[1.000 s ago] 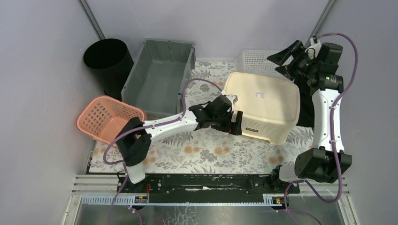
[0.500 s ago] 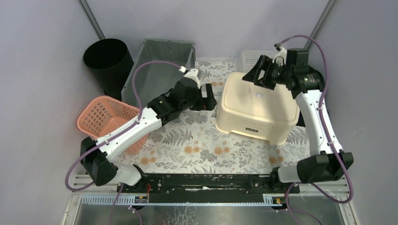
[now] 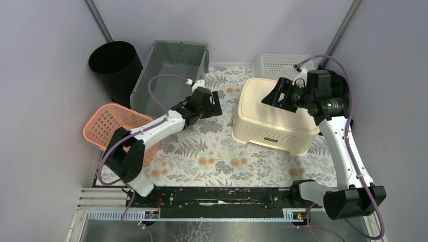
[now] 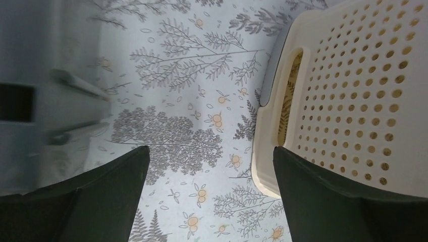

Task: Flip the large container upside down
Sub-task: Move the container to the center of the board.

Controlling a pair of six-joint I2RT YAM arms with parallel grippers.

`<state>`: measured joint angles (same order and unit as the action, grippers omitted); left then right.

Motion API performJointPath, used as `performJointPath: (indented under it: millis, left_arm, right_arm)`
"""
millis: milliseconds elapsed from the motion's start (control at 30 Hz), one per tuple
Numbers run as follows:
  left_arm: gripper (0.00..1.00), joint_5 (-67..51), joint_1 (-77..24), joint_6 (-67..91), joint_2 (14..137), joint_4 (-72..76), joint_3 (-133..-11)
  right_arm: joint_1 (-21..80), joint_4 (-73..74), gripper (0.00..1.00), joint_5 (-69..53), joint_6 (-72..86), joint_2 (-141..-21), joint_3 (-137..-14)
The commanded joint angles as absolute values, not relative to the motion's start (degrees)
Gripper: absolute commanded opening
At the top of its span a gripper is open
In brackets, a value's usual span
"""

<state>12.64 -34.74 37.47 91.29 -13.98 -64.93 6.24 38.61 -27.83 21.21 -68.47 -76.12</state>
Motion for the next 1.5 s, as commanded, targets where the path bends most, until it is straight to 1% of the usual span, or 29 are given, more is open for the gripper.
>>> performJointPath:
  millis: [0, 167, 467, 767, 967, 1067, 1300, 1467]
  left_arm:
    - [1.00, 11.20, -33.74, 38.46, 95.29, -5.60, -65.69]
    - [1.00, 9.56, -35.18, 38.67, 96.35, -4.64, -64.78]
    - [1.00, 10.34, -40.94, 38.93, 93.88, -5.37, -62.13]
    - [1.00, 15.59, -43.03, 37.80, 92.14, -4.16, -62.94]
    - [1.00, 25.95, -44.02, 37.09, 91.64, -3.43, -65.51]
    - [1.00, 28.88, -44.08, 36.97, 92.99, -3.07, -67.53]
    - [1.00, 27.32, -44.07, 35.52, 98.87, -2.67, -72.74]
    - [1.00, 23.86, -44.44, 36.00, 101.29, -3.13, -73.24]
  right_arm:
    - [6.67, 36.97, 0.78, -26.37, 20.51, -66.80, -71.35]
    - [6.68, 36.85, 0.78, -25.19, 20.56, -65.62, -69.32]
    - [6.66, 37.88, 0.79, -23.35, 20.23, -64.59, -69.39]
    - [6.68, 37.72, 0.79, -23.66, 20.53, -62.64, -68.09]
    - [6.67, 37.63, 0.79, -23.90, 20.55, -62.05, -67.86]
    - [6.68, 37.62, 0.79, -23.92, 20.86, -61.97, -68.04]
    - [6.68, 38.07, 0.79, -23.88, 20.88, -61.61, -68.80]
    - [6.68, 38.67, 0.79, -23.31, 20.34, -61.50, -69.02]
